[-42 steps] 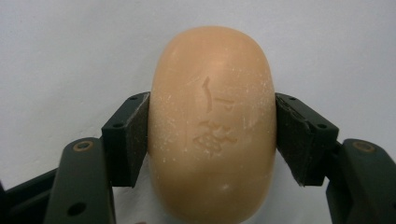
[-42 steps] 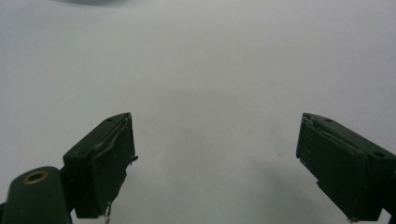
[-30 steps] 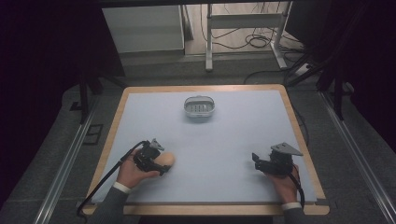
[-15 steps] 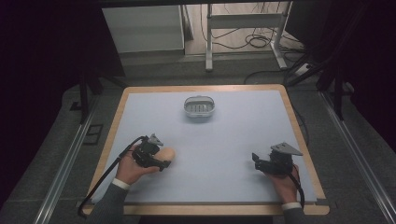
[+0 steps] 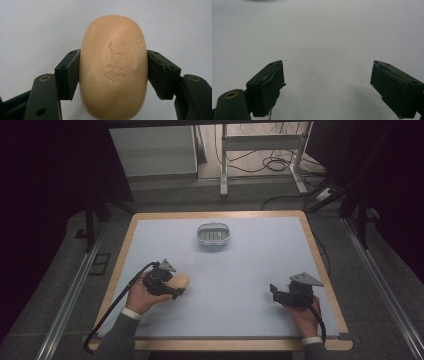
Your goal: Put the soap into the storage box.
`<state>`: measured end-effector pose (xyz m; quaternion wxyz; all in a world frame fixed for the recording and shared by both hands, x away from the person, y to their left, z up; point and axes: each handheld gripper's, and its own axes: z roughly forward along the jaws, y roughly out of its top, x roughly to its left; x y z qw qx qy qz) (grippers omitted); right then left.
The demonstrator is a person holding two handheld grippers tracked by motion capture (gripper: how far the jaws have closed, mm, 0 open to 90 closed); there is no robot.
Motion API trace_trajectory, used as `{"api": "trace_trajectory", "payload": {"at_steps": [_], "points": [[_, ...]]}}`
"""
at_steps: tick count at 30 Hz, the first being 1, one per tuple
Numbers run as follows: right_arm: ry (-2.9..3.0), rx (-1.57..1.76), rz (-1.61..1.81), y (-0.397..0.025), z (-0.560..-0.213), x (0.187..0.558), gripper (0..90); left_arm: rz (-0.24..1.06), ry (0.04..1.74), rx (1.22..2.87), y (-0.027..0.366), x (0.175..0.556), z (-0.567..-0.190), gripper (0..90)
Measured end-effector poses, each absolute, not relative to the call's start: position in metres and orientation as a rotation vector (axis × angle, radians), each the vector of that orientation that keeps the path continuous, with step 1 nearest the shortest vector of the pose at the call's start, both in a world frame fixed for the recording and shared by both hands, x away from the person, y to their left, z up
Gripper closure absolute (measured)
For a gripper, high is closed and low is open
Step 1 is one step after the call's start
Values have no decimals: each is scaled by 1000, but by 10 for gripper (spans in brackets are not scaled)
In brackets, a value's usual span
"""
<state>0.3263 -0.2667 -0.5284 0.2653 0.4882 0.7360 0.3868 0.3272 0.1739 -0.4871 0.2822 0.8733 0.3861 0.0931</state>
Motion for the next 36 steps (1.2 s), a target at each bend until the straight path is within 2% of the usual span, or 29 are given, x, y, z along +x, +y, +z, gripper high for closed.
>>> {"api": "trace_trajectory", "payload": {"at_steps": [36], "points": [[1995, 1322, 1036, -266, -528, 327, 118, 288, 996, 2325, 160, 350, -468, 329]]}}
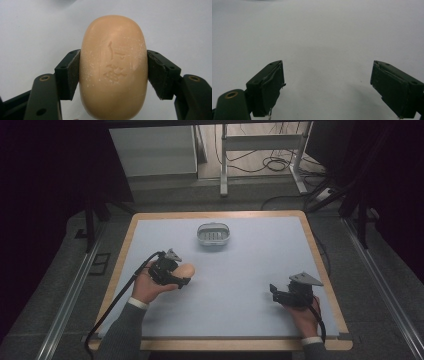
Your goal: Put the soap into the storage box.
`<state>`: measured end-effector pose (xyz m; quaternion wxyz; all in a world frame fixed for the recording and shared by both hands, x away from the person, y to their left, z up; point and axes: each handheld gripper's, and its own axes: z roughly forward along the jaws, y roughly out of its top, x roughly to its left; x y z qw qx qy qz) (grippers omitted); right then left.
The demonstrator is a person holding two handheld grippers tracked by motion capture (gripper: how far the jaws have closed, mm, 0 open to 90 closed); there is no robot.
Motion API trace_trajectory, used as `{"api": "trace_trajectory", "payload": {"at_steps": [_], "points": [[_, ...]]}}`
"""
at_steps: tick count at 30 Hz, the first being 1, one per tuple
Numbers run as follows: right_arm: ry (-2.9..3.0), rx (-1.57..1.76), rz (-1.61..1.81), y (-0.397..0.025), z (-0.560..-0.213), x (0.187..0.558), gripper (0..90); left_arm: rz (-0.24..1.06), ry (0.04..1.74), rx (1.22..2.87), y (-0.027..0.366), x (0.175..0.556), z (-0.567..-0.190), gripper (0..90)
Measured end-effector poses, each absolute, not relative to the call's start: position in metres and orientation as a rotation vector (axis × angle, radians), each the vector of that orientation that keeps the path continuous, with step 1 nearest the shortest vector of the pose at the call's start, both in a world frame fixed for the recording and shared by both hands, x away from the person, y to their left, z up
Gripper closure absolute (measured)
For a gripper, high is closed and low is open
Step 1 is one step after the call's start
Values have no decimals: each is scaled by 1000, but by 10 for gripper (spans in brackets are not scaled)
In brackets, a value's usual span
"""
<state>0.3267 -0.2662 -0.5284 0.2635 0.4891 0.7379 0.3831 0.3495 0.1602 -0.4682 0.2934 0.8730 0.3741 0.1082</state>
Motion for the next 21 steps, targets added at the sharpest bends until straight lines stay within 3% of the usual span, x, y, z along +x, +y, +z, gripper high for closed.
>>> {"api": "trace_trajectory", "payload": {"at_steps": [21], "points": [[2001, 1326, 1033, -266, -529, 327, 118, 304, 968, 2331, 149, 362, -460, 330]]}}
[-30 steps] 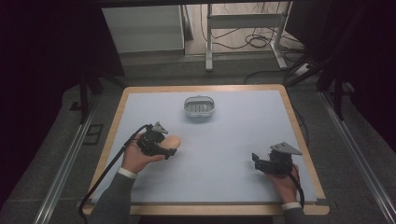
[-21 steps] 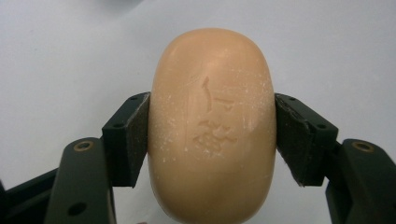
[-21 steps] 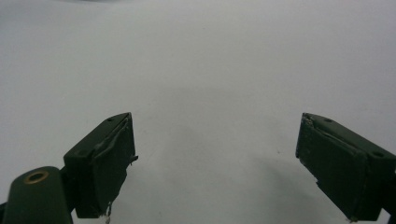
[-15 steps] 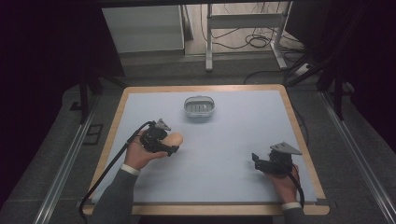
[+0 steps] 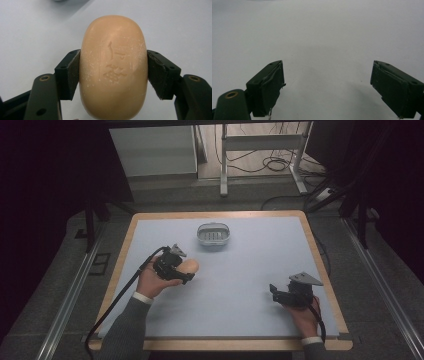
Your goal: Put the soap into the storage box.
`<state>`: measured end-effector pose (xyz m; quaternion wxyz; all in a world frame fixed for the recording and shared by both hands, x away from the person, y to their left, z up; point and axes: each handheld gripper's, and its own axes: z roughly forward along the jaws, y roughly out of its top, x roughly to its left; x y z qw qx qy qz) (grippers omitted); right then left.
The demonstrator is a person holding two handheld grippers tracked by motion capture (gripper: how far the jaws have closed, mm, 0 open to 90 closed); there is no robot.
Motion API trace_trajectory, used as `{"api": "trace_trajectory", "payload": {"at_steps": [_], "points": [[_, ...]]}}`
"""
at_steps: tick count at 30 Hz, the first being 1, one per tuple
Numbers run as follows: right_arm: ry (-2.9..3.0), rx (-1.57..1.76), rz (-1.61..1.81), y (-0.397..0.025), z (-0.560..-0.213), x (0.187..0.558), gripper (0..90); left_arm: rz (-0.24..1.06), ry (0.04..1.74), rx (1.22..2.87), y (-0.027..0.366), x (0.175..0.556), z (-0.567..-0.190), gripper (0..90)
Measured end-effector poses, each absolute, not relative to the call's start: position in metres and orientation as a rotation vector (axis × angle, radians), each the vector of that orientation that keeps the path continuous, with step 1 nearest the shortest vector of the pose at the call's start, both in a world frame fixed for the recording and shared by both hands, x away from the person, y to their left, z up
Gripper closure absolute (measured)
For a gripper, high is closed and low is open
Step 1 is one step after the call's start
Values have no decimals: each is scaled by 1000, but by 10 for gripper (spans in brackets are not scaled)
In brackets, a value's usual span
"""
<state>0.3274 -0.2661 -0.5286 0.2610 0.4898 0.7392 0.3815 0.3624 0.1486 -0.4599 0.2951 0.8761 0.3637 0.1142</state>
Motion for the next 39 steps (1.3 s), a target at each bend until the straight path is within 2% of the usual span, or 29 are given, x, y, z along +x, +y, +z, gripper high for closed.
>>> {"api": "trace_trajectory", "payload": {"at_steps": [39], "points": [[2002, 1329, 1030, -266, -529, 328, 118, 279, 1006, 2328, 146, 391, -465, 330]]}}
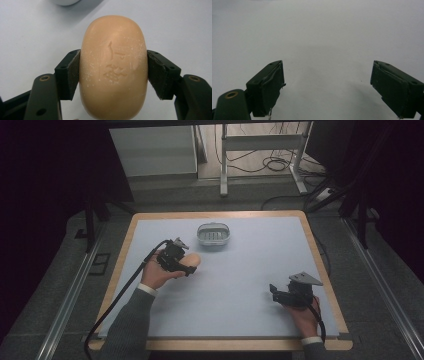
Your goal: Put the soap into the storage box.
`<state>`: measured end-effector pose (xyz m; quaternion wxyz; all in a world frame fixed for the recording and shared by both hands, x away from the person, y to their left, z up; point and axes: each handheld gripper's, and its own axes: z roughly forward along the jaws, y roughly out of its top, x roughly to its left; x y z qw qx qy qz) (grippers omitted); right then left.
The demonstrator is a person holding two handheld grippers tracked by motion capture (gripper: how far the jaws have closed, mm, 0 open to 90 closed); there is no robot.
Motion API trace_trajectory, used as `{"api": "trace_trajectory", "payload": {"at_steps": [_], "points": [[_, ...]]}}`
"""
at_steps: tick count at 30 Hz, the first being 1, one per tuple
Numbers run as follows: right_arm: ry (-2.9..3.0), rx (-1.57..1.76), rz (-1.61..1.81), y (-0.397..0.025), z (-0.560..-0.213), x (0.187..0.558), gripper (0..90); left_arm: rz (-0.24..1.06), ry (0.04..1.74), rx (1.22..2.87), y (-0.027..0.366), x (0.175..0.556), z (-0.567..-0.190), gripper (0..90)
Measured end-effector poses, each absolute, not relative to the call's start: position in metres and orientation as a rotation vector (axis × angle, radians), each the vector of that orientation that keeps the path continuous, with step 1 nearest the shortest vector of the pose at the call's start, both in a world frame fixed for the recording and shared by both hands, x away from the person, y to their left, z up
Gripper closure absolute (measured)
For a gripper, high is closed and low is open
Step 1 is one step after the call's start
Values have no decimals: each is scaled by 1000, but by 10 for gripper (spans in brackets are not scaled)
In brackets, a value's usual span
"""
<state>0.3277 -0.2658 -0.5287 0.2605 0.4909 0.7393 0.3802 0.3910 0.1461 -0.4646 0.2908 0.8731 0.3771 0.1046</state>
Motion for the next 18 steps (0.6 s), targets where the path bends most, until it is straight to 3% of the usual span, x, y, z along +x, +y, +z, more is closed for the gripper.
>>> {"api": "trace_trajectory", "payload": {"at_steps": [18], "points": [[2001, 1326, 1019, -265, -529, 328, 118, 299, 963, 2345, 133, 402, -454, 329]]}}
